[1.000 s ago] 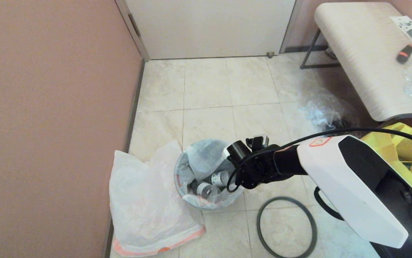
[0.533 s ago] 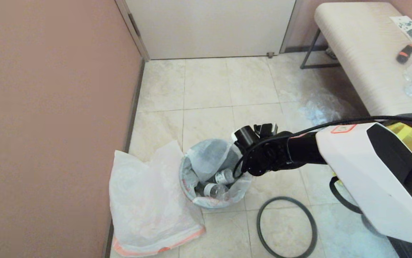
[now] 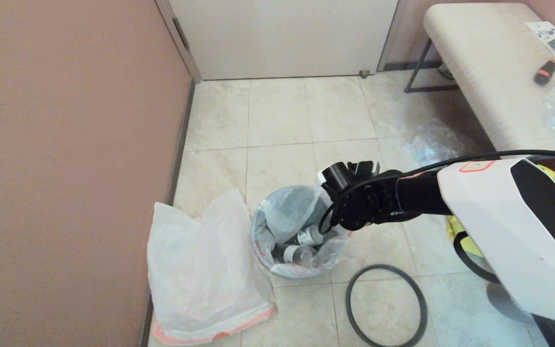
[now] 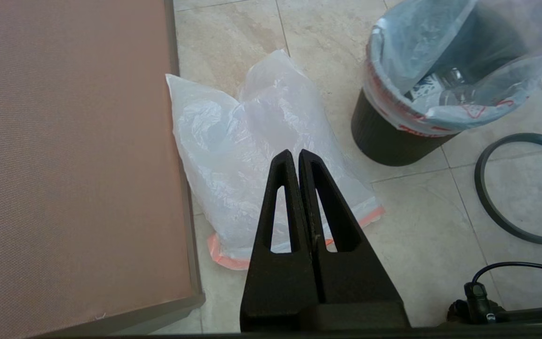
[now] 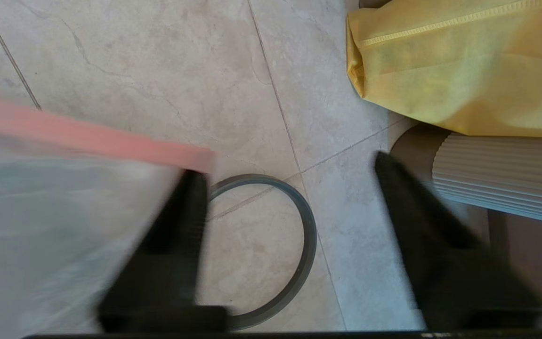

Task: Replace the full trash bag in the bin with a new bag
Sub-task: Place the trash bag on the floor

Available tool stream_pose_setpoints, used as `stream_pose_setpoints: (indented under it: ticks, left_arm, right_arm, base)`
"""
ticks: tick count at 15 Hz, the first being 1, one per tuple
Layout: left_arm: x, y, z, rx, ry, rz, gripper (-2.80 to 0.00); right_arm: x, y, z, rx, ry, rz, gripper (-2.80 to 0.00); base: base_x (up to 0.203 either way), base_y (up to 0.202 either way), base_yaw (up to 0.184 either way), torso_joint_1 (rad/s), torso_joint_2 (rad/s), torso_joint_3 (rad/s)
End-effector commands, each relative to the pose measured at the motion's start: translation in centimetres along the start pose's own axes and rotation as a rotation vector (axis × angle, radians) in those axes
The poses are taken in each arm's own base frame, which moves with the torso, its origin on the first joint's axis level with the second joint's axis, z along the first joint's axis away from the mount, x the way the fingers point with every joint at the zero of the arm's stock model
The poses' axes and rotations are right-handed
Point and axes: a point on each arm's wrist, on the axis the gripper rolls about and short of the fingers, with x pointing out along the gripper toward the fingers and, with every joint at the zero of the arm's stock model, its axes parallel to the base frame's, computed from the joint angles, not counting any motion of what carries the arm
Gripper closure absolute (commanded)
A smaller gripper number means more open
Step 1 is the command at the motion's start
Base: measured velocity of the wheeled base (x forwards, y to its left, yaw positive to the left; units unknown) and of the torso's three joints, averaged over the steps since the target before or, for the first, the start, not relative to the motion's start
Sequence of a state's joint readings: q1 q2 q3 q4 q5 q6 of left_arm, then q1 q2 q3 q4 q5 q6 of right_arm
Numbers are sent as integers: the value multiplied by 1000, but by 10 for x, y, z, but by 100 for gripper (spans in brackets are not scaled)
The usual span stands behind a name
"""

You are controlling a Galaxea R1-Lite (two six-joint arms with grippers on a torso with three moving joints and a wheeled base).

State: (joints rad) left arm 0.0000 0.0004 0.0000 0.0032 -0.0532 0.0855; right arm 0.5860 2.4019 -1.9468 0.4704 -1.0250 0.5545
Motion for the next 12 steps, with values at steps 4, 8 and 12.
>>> stream_pose_setpoints:
  ticks: [4,8,12]
  left_arm:
    - [0,0,0,0,0,0,0]
    - [0,0,0,0,-1,0,0]
    - [0,0,0,0,1,-1,0]
  right_arm:
    - [1,5,-5,-11,0,-2,0]
    - [0,5,-5,-10,-1,-1,0]
    - [-2,5,-4,-8,10,25,0]
  base:
    - [0,0,0,0,0,0]
    - [0,0,0,0,0,0]
    - [0,0,0,0,0,0]
